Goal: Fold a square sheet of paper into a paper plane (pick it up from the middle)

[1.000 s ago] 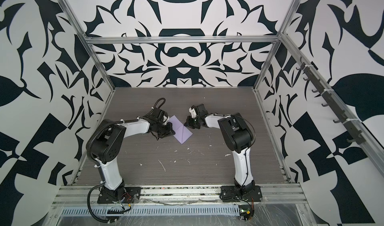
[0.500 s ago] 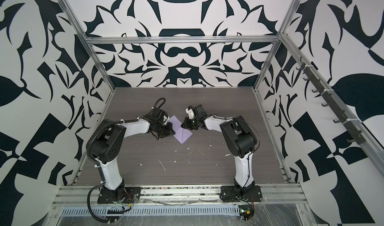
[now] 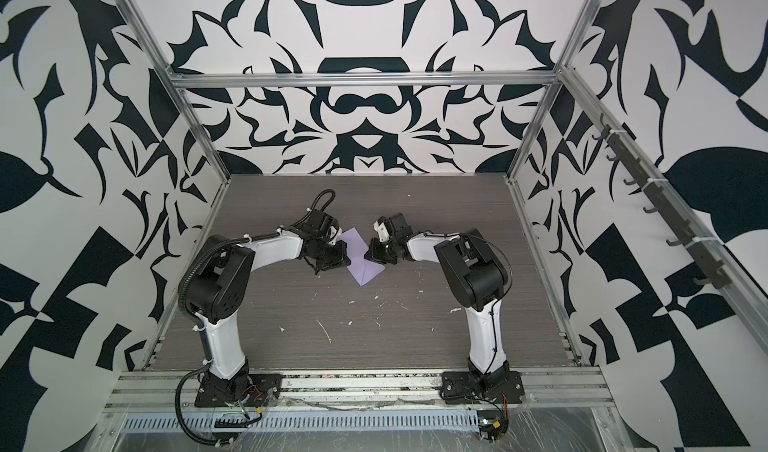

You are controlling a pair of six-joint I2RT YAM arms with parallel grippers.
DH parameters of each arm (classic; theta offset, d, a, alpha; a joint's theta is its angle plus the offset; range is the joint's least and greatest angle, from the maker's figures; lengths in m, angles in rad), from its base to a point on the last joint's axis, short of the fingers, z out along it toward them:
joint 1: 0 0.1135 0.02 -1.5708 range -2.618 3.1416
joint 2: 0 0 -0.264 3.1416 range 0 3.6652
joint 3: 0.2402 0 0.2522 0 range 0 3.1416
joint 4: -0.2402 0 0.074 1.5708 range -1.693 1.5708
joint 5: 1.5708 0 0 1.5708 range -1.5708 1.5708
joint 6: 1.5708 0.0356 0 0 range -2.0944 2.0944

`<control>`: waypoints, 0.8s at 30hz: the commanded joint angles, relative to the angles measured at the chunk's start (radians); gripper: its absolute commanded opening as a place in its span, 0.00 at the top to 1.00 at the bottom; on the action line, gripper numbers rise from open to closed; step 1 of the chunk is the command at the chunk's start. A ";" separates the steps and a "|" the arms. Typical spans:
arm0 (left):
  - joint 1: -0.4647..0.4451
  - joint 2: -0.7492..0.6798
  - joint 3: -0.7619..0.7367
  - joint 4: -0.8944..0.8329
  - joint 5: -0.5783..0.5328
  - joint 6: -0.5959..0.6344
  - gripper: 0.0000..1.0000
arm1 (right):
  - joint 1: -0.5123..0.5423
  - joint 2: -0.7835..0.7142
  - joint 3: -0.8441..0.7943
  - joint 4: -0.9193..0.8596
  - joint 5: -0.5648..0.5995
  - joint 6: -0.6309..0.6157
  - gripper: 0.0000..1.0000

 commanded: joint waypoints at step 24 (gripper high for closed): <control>-0.166 -0.130 -0.196 0.123 0.082 -0.459 0.98 | 0.104 -0.215 -0.246 -0.004 0.378 0.425 1.00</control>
